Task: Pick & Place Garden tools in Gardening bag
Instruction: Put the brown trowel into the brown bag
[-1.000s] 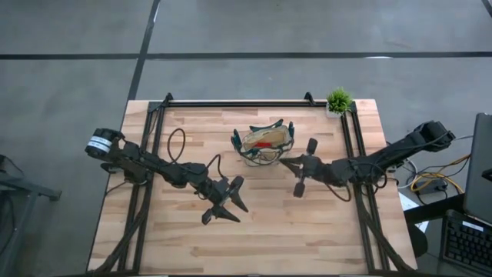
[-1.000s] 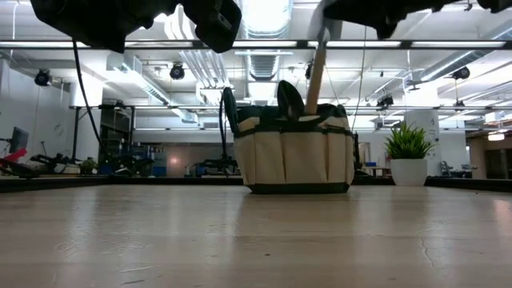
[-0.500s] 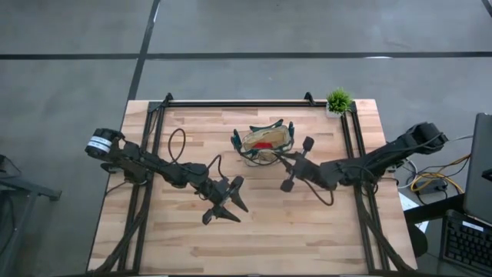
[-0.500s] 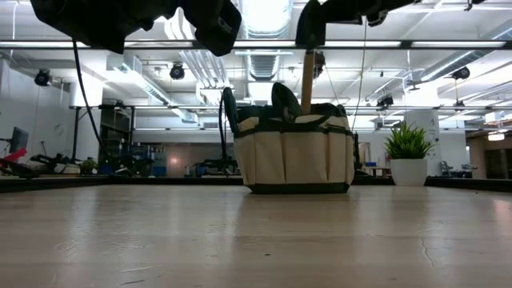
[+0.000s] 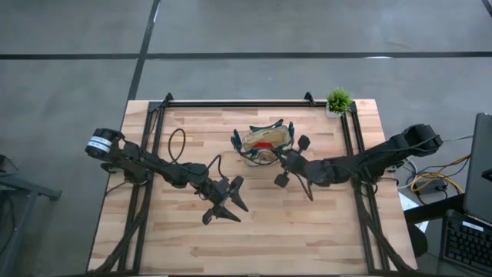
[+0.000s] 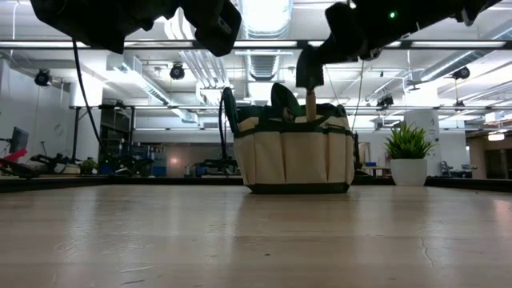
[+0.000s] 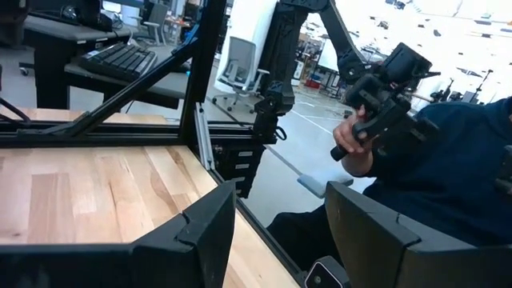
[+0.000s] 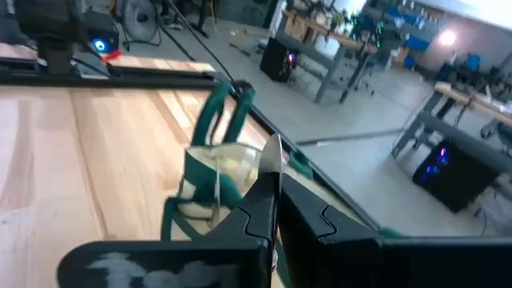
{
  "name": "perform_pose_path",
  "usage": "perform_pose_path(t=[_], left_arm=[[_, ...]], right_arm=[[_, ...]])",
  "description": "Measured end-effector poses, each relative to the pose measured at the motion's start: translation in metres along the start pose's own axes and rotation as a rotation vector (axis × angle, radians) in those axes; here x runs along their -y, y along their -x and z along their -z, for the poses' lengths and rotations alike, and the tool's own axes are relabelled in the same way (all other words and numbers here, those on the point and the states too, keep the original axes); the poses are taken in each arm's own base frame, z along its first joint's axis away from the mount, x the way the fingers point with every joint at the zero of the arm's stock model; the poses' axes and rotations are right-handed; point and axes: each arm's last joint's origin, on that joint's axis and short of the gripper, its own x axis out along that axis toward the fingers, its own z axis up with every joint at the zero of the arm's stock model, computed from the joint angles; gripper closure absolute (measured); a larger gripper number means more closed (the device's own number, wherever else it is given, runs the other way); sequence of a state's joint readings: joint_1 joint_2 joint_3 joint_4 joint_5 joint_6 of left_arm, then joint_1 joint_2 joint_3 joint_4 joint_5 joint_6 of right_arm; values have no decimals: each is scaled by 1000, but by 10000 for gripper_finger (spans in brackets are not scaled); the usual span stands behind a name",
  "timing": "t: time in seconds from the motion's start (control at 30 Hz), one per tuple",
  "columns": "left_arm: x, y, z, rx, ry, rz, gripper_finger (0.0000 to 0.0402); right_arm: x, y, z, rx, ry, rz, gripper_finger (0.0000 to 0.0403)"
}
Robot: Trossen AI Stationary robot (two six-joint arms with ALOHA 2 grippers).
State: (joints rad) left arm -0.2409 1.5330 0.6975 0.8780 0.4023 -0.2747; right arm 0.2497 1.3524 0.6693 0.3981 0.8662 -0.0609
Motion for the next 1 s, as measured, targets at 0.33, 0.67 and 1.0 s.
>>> perform_pose_path(t=[0.33, 0.67, 1.0], left_arm=[[-1, 0, 1, -9, 8, -13, 204], [-1, 0, 3, -27, 19, -23, 207], [-4, 0, 4, -24, -14, -105, 243]], right_arm=[[3, -17, 19, -119, -83, -63, 394], [6, -18, 15, -114, -128, -67, 385], [13, -10, -1, -66, -196, -92, 270]])
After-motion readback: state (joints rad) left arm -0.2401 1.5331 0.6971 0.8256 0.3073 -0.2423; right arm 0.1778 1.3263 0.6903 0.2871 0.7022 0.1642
